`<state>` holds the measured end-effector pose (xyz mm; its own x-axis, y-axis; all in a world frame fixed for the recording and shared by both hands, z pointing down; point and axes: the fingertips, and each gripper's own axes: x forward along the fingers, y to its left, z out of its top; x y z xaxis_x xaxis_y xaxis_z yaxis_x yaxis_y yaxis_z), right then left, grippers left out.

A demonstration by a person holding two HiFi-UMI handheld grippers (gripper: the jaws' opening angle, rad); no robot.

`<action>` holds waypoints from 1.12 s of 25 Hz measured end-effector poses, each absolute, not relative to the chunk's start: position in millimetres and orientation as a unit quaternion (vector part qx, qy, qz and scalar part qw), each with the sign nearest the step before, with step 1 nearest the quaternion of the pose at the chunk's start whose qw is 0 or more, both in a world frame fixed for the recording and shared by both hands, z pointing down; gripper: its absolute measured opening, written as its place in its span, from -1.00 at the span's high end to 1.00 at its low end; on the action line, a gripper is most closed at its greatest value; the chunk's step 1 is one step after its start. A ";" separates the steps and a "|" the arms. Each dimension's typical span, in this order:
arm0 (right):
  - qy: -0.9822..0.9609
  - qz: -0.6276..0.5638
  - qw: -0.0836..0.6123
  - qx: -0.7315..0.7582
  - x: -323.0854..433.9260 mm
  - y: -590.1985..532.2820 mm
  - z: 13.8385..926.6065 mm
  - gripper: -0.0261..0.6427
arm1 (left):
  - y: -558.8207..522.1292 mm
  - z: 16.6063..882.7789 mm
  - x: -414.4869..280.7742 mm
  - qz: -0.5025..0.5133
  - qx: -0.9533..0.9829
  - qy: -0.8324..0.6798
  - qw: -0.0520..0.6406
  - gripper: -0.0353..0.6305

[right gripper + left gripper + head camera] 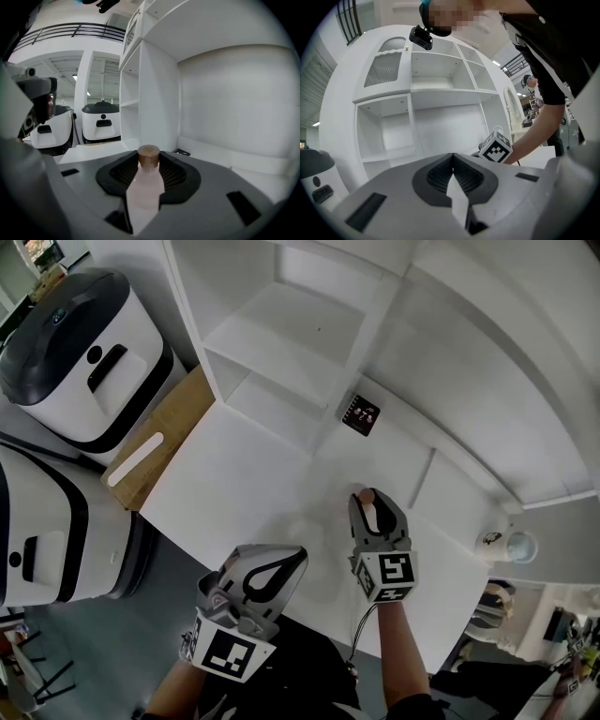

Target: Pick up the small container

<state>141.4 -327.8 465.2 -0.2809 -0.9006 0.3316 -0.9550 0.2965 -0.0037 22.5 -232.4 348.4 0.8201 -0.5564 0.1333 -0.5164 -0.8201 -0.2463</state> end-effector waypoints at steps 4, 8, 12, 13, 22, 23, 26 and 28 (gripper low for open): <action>-0.798 0.106 0.119 0.581 136.1 -308.7 446.0 0.49 | -228.7 349.5 30.3 -0.098 -0.955 0.264 0.092 0.89; -0.802 0.103 0.110 0.578 130.6 -289.7 424.9 0.49 | -226.7 355.5 37.8 -0.104 -0.959 0.249 0.088 0.89; -0.809 0.110 0.105 0.567 123.8 -272.0 404.6 0.49 | -221.7 364.0 46.3 -0.121 -0.962 0.226 0.092 0.71; -0.812 0.109 0.106 0.564 121.7 -268.1 398.6 0.49 | -219.7 366.0 48.4 -0.125 -0.963 0.220 0.094 0.67; -0.829 0.071 0.096 0.546 107.7 -236.4 343.3 0.49 | -196.9 385.4 66.4 -0.176 -0.967 0.151 0.107 0.22; -0.830 0.069 0.095 0.545 106.5 -233.3 338.3 0.49 | -194.6 386.6 68.4 -0.180 -0.967 0.145 0.108 0.13; -0.834 0.064 0.090 0.540 101.8 -225.5 323.3 0.49 | -190.8 384.2 73.8 -0.180 -0.968 0.136 0.110 -0.02; -0.837 0.060 0.090 0.536 97.8 -220.9 314.7 0.49 | -190.6 379.2 76.6 -0.175 -0.969 0.134 0.113 -0.05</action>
